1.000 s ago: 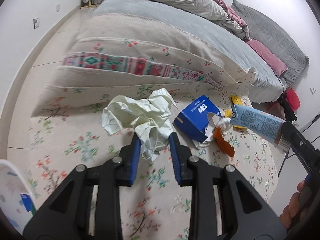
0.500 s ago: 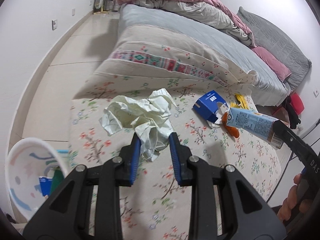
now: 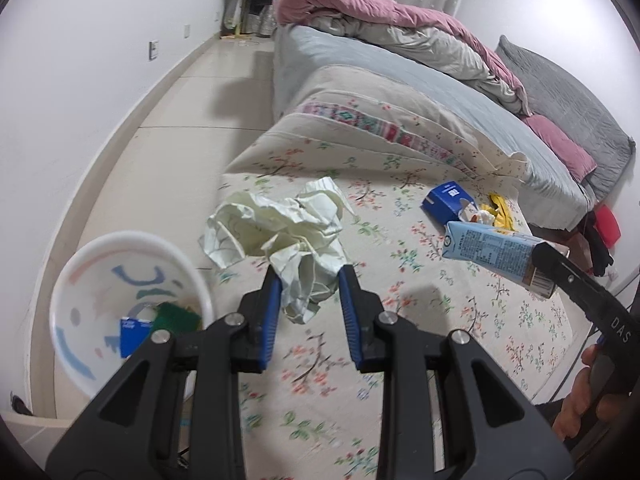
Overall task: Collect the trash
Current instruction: 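Carry the paper to the wastebasket and open the left gripper while the right carries the carton, then open the right gripper over the wastebasket to drop the milk carton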
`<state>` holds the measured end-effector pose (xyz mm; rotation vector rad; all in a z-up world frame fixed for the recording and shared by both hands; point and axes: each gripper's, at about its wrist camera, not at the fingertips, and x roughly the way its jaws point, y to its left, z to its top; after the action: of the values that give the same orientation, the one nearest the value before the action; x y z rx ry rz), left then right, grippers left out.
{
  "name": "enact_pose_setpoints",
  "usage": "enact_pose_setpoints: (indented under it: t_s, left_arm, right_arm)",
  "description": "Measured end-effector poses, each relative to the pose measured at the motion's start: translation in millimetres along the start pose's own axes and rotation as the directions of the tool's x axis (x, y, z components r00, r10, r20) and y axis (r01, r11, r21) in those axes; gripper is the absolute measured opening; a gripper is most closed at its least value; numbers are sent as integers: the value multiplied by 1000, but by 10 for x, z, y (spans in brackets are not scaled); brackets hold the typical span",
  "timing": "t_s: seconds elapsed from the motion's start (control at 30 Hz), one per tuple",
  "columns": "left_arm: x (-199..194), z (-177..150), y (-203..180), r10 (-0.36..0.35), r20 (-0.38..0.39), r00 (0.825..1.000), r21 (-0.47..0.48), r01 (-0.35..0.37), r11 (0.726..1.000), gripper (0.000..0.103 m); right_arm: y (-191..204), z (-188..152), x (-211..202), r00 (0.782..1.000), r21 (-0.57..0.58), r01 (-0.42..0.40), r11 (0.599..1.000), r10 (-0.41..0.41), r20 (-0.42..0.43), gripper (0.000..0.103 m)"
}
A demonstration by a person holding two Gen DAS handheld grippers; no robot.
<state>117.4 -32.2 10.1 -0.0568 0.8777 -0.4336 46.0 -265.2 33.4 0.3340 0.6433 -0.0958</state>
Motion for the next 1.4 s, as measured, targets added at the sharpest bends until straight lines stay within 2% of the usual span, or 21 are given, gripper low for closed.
enact_pose_setpoints:
  t_s: [0.13, 0.37, 0.77, 0.87, 0.9, 0.97, 1.03, 1.07, 1.23, 1.3, 1.4]
  left_arm:
    - [-87, -123, 171, 26, 18, 999, -31, -26, 999, 31]
    - [-132, -262, 497, 86, -10, 996, -65, -86, 994, 31]
    - [-172, -459, 1157, 183, -41, 982, -157, -187, 970, 31]
    - [-138, -482, 1304, 183, -42, 982, -181, -188, 965, 32]
    - [-116, -494, 1356, 175, -40, 984, -189, -179, 965, 33]
    - [-58, -513, 1442, 180, -66, 981, -206, -190, 960, 43]
    - [-36, -530, 1491, 207, -91, 974, -215, -222, 951, 67]
    - [-57, -542, 1508, 233, -94, 968, -214, -248, 945, 71]
    - [-173, -561, 1578, 309, -123, 943, -182, -327, 927, 79]
    - [-234, -581, 1642, 318, -131, 939, -195, -339, 920, 85]
    - [-307, -606, 1735, 323, -142, 936, -221, -348, 911, 86]
  right_arm:
    - [128, -88, 58, 999, -19, -32, 999, 32, -16, 54]
    - [430, -202, 216, 994, -47, -91, 995, 88, -59, 54]
    - [872, -327, 451, 983, -81, -158, 984, 148, -111, 54]
    - [1017, -386, 525, 979, -102, -172, 980, 158, -131, 54]
    - [1042, -393, 553, 977, -106, -177, 978, 162, -136, 54]
    - [1138, -434, 604, 974, -122, -192, 974, 173, -149, 54]
    - [1200, -467, 641, 971, -131, -203, 970, 182, -157, 54]
    - [1234, -483, 662, 968, -133, -212, 968, 190, -163, 54]
    - [1365, -517, 757, 959, -131, -243, 961, 218, -182, 54]
    - [1432, -528, 806, 954, -130, -257, 958, 230, -191, 54]
    - [1534, -543, 861, 950, -143, -272, 952, 241, -201, 54]
